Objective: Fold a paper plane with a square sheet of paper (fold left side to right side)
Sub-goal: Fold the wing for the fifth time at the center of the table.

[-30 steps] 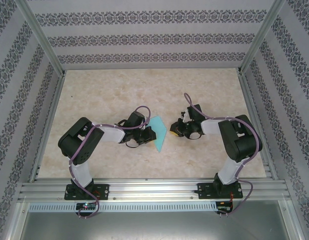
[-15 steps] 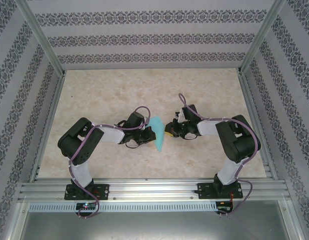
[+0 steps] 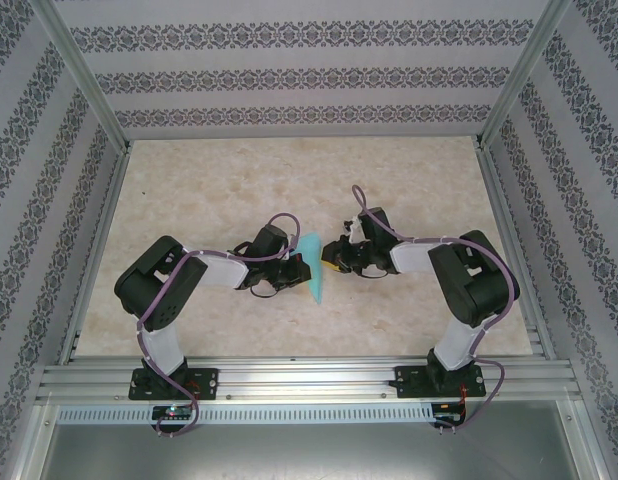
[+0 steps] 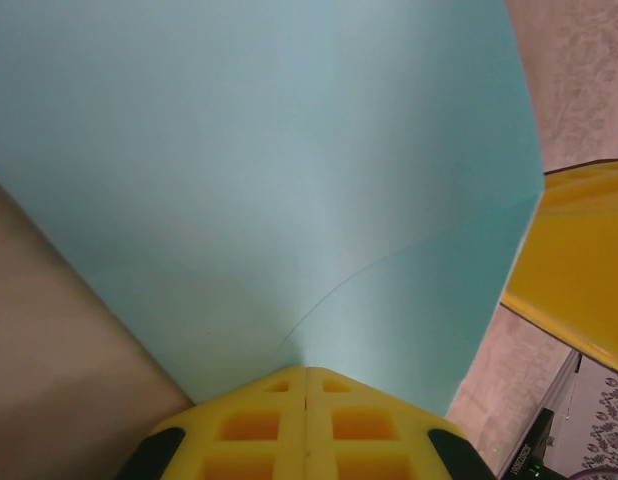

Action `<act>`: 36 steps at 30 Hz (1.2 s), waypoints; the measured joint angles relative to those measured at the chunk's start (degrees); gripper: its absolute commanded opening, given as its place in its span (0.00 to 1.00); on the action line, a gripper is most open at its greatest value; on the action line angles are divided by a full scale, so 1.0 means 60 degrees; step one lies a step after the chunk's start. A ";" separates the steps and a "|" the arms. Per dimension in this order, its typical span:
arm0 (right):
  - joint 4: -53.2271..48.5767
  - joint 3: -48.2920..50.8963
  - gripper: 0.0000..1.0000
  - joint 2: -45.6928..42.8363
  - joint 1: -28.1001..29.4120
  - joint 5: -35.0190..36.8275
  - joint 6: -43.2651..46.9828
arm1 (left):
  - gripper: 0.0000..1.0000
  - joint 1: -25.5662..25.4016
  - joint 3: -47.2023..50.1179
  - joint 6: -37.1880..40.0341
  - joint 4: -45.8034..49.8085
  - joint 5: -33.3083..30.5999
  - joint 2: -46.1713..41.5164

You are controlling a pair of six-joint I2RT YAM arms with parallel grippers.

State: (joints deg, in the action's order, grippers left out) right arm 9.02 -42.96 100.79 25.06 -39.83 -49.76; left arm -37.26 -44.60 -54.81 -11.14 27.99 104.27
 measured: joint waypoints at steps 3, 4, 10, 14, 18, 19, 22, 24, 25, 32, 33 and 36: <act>0.0149 0.0000 0.21 0.0029 0.0080 -0.0040 -0.0066 | 0.00 0.0000 0.0000 0.0000 0.0000 0.0000 0.0000; 0.0193 0.0000 0.21 0.0055 0.0124 -0.0051 -0.0095 | 0.00 0.0000 0.0000 0.0000 0.0000 0.0000 0.0000; 0.0372 0.0000 0.21 0.0259 0.0197 -0.0062 -0.0251 | 0.00 0.0000 0.0055 0.0000 -0.0095 0.0000 0.0000; 0.0495 -0.0004 0.21 0.0386 0.0266 -0.0055 -0.0321 | 0.00 0.0000 0.0098 -0.0004 -0.0186 -0.0004 -0.0007; 0.0619 -0.0004 0.21 0.0484 0.0328 -0.0058 -0.0455 | 0.00 0.0000 0.0142 -0.0007 -0.0215 -0.0036 -0.0040; 0.0641 -0.0004 0.21 0.0499 0.0328 -0.0058 -0.0474 | 0.00 0.0000 0.0157 -0.0007 -0.0211 -0.0040 -0.0055; 0.0652 -0.0007 0.21 0.0517 0.0328 -0.0055 -0.0506 | 0.00 0.0000 0.0186 -0.0007 -0.0215 -0.0069 -0.0084; 0.0656 -0.0011 0.21 0.0517 0.0346 -0.0055 -0.0525 | 0.00 0.0000 0.0222 -0.0007 -0.0211 -0.0106 -0.0117; 0.0656 -0.0011 0.21 0.0517 0.0368 -0.0055 -0.0525 | 0.00 0.0000 0.0229 -0.0007 -0.0211 -0.0113 -0.0131; 0.0721 -0.0022 0.22 0.0517 0.0390 -0.0055 -0.0528 | 0.03 0.0025 0.0492 -0.0007 -0.0117 -0.0313 -0.0455; 0.0721 -0.0029 0.22 0.0517 0.0390 -0.0055 -0.0528 | 0.05 0.0062 0.0543 -0.0007 -0.0058 -0.0321 -0.0543; 0.0725 -0.0051 0.22 0.0517 0.0390 -0.0055 -0.0528 | 0.09 0.0211 0.0688 -0.0007 0.0117 -0.0317 -0.0860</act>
State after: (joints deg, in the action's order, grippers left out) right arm 13.37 -43.27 103.90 27.40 -40.16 -52.93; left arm -35.99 -40.47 -54.85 -10.44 26.09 99.11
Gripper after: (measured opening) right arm 0.217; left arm 0.072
